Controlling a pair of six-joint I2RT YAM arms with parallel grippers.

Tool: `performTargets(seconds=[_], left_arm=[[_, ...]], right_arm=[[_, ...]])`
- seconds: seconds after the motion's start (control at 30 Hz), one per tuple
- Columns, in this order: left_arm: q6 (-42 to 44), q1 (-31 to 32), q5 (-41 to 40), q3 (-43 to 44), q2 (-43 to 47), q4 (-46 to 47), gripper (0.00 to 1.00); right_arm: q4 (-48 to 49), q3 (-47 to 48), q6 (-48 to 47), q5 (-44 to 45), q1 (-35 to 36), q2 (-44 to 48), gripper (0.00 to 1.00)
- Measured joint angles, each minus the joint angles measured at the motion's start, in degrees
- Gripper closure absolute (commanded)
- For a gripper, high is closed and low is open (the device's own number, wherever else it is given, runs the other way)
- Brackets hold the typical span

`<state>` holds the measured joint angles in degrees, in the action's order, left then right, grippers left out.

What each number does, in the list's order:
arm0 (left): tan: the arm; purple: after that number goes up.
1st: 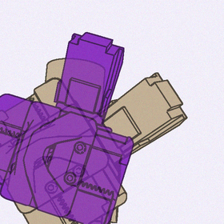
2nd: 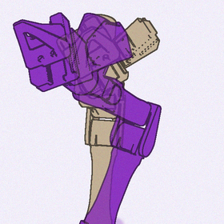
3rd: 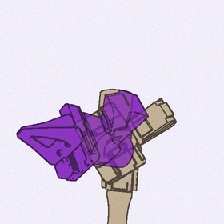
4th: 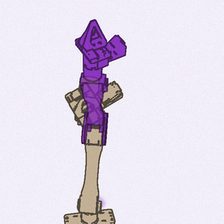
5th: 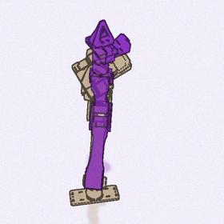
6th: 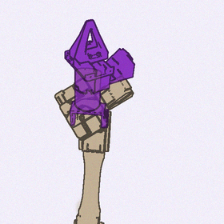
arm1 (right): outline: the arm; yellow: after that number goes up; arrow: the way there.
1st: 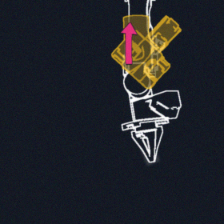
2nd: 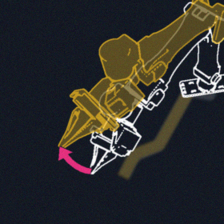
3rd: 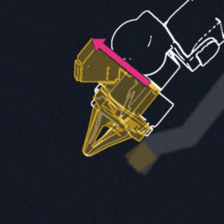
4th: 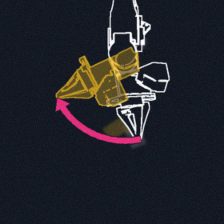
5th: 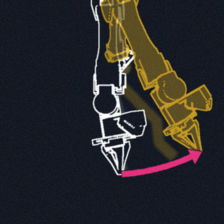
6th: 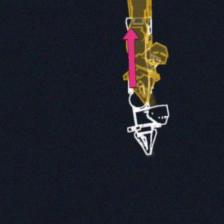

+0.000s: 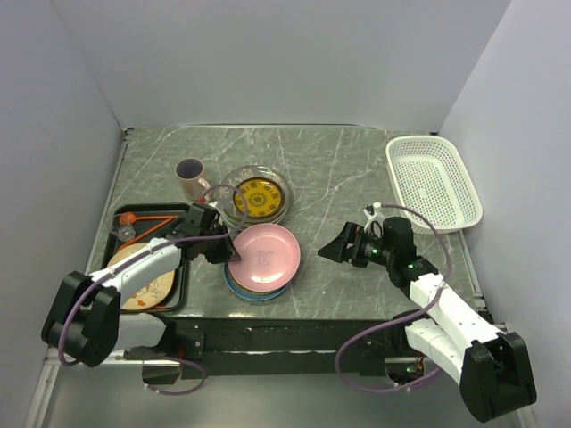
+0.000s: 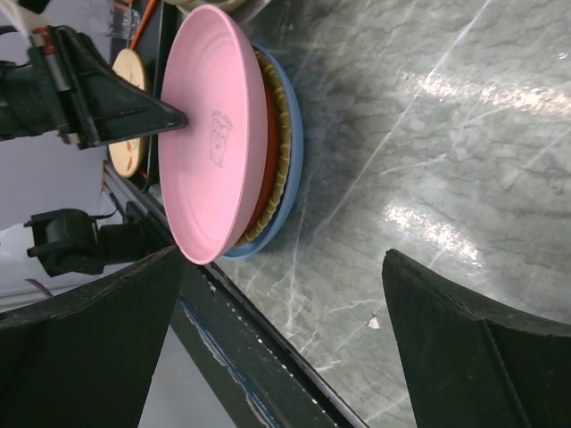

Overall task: Place the plates into the plastic bin on the countertop
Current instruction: Pick up the plate at the center of the board.

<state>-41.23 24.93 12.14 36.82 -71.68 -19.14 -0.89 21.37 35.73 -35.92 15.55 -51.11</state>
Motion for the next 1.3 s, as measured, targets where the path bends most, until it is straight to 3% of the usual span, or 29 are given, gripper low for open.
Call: performTargets(seconds=[0.47, 0.9, 1.3], left_arm=[[-1.66, 2.95, 0.13, -0.55, -3.87, 5.03, 0.87], [-1.75, 3.82, -0.07, -0.55, -4.31, 5.88, 0.87], [-1.77, 4.44, -0.42, -0.55, -4.31, 5.86, 0.87]], right_arm=[[3.5, -0.44, 2.43, 0.11, 4.2, -3.19, 0.0], [6.86, 0.94, 5.25, 1.81, 10.54, -9.57, 0.08], [9.66, 4.68, 7.04, 3.98, 13.75, -15.98, 0.26]])
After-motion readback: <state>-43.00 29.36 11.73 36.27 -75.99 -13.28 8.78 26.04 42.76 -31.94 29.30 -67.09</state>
